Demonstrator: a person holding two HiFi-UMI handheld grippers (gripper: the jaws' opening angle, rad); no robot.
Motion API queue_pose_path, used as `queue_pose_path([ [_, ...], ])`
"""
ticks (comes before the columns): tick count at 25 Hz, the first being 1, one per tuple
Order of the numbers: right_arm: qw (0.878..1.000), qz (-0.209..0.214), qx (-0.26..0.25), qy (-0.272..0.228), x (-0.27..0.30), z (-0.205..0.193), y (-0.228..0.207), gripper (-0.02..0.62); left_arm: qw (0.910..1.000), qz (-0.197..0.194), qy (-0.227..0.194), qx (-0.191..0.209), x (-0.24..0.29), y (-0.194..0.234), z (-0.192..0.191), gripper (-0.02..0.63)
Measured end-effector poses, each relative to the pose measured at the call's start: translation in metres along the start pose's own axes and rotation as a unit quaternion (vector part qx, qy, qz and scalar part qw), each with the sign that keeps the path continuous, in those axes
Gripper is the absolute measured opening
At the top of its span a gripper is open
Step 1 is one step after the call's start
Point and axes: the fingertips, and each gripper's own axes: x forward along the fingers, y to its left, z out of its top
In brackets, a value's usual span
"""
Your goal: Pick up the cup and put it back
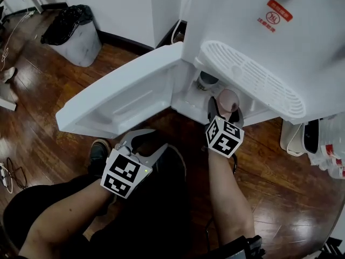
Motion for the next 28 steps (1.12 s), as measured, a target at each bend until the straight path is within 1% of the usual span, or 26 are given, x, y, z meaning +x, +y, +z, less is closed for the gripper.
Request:
queue_pose_path([
  [2, 1.000, 0.016, -0.003, -0.001, -0.014, 0.006, 0.012, 0.370, 0.9999, 0.002, -0.009, 0.014, -0.011, 0.001, 0.012, 0.267],
  [6, 0.998, 0.057, -0.031, 0.002, -0.054, 0.025, 0.037, 0.370, 0.9992, 0.017, -0.035, 0.009, -0.044, 0.001, 0.034, 0.255],
  [9, 0.995, 0.091, -0.042, -0.003, -0.088, 0.047, 0.057, 0.368, 0.9984, 0.034, -0.039, 0.023, -0.066, 0.001, 0.043, 0.255],
  [10, 0.994, 0.103, -0.042, -0.004, -0.101, 0.054, 0.064, 0.368, 0.9983, 0.036, -0.041, 0.021, -0.073, 0.001, 0.048, 0.251],
  [13, 0.988, 0.146, -0.045, 0.002, -0.140, 0.071, 0.083, 0.368, 0.9977, 0.035, -0.058, 0.007, -0.094, -0.003, 0.069, 0.224],
  [17, 0.982, 0.186, -0.041, 0.007, -0.188, 0.099, 0.103, 0.369, 0.9964, 0.033, -0.077, 0.017, -0.118, -0.005, 0.096, 0.218],
  [20, 0.977, 0.206, -0.052, -0.003, -0.224, 0.123, 0.113, 0.370, 0.9950, 0.024, -0.094, 0.023, -0.135, -0.009, 0.120, 0.218],
  [23, 0.973, 0.223, -0.063, -0.012, -0.259, 0.140, 0.120, 0.370, 0.9952, 0.006, -0.090, 0.038, -0.157, -0.022, 0.134, 0.241],
  [24, 0.971, 0.228, -0.067, -0.014, -0.270, 0.145, 0.121, 0.370, 0.9951, 0.002, -0.088, 0.044, -0.166, -0.027, 0.137, 0.266],
  [25, 0.970, 0.233, -0.071, -0.018, -0.280, 0.150, 0.122, 0.370, 0.9948, 0.002, -0.089, 0.049, -0.175, -0.030, 0.142, 0.272],
  [26, 0.969, 0.235, -0.075, -0.022, -0.289, 0.156, 0.122, 0.370, 0.9943, 0.006, -0.095, 0.048, -0.184, -0.031, 0.148, 0.272],
  [28, 0.967, 0.238, -0.082, -0.034, -0.306, 0.170, 0.124, 0.370, 0.9926, 0.020, -0.117, 0.024, -0.201, -0.032, 0.164, 0.272],
])
